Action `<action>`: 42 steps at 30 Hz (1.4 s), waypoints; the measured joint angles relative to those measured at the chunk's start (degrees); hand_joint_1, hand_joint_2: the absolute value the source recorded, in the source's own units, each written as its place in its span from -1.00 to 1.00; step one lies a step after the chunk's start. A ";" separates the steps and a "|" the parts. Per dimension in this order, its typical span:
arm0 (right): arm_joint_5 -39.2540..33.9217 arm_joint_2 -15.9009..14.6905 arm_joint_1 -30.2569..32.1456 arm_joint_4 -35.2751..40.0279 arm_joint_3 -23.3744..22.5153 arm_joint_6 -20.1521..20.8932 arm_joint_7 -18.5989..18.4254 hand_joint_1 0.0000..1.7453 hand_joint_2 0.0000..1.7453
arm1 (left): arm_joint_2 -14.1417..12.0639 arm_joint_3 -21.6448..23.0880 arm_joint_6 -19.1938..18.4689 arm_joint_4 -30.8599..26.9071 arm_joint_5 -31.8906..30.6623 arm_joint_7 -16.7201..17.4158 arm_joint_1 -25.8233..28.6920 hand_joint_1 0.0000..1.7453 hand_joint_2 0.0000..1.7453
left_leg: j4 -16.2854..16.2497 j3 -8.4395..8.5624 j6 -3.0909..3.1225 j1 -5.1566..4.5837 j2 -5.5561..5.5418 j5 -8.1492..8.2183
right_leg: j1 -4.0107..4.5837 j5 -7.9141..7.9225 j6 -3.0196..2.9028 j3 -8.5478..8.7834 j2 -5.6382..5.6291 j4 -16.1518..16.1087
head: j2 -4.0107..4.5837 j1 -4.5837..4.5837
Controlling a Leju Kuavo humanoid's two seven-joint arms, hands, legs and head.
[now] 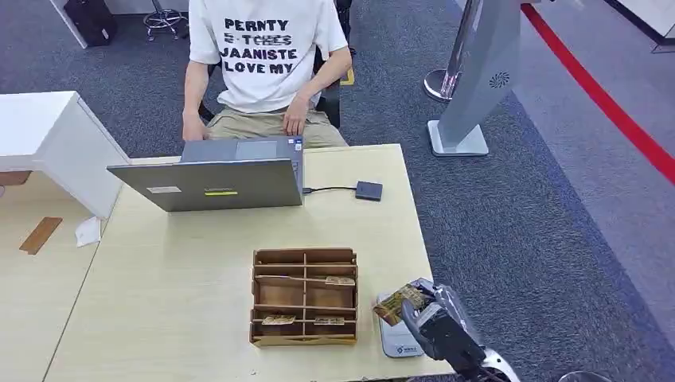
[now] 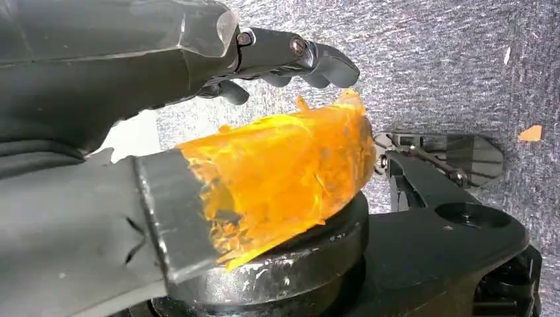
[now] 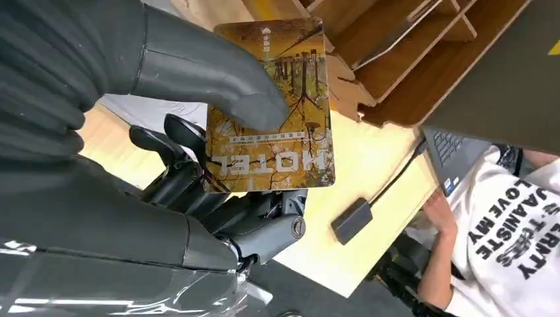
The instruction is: Pass the card to the sensor for recognition and then transmit it.
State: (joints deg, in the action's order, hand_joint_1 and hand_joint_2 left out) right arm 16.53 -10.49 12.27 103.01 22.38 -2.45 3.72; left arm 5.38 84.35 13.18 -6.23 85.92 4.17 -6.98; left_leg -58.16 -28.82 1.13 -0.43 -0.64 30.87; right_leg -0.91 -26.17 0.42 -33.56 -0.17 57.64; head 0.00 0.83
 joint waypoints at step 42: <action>19.01 -0.92 -2.58 -8.19 2.58 -4.96 -9.86 1.00 1.00 | 0.33 0.44 -0.50 0.00 1.88 1.16 -0.10 -1.00 -1.00 | 0.00 0.00 0.00 0.00 -0.01 0.00 | 0.00 0.00 0.00 0.00 0.01 0.00 | 0.00 0.02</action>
State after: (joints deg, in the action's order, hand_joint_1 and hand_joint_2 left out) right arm 35.54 -11.41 9.69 94.82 24.96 -7.41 -6.14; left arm 5.70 84.78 12.68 -6.23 87.80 5.33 -7.09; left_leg -58.16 -28.82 1.12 -0.43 -0.65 30.87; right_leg -0.91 -26.18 0.42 -33.56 -0.16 57.64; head 0.00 0.85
